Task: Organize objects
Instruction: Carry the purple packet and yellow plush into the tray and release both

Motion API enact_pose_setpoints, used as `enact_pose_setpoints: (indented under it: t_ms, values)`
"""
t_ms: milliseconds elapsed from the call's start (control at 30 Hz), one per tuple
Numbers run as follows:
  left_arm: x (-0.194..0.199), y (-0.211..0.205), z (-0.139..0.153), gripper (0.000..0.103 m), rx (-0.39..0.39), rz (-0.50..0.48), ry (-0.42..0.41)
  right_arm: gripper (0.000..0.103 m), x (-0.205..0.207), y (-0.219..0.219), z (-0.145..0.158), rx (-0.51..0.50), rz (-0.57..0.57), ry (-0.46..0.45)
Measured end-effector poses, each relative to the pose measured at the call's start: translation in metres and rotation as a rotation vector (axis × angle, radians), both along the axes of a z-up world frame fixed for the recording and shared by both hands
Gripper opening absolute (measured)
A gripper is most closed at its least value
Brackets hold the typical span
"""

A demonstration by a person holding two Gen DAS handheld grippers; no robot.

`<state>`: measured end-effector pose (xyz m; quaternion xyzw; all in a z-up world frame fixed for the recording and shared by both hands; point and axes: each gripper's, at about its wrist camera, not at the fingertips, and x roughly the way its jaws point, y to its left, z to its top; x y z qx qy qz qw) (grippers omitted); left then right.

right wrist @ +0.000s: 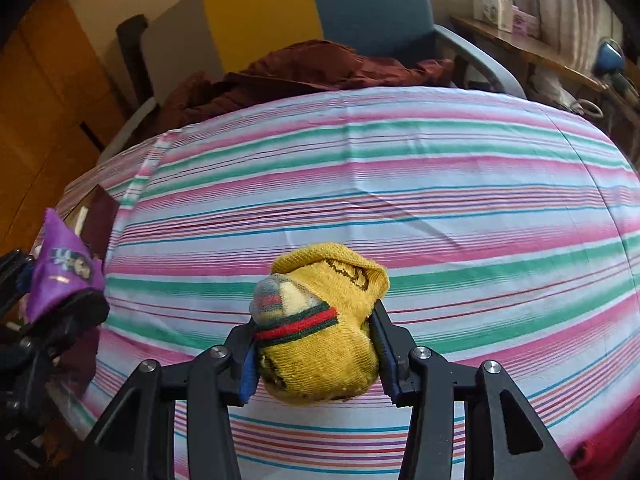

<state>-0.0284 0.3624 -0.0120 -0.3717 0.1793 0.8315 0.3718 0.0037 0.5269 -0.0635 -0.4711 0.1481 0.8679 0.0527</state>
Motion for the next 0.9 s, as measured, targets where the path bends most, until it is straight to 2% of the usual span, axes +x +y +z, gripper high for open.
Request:
enact_pose_setpoints:
  t_ms: [600, 900]
  values:
    - [0.023, -0.086, 0.014, 0.043, 0.025, 0.136, 0.025, 0.048, -0.003, -0.045, 0.009, -0.017, 0.101, 0.043]
    - [0.019, -0.130, 0.016, 0.043, 0.053, 0.216, 0.014, 0.048, -0.007, -0.065, -0.001, 0.001, 0.141, -0.012]
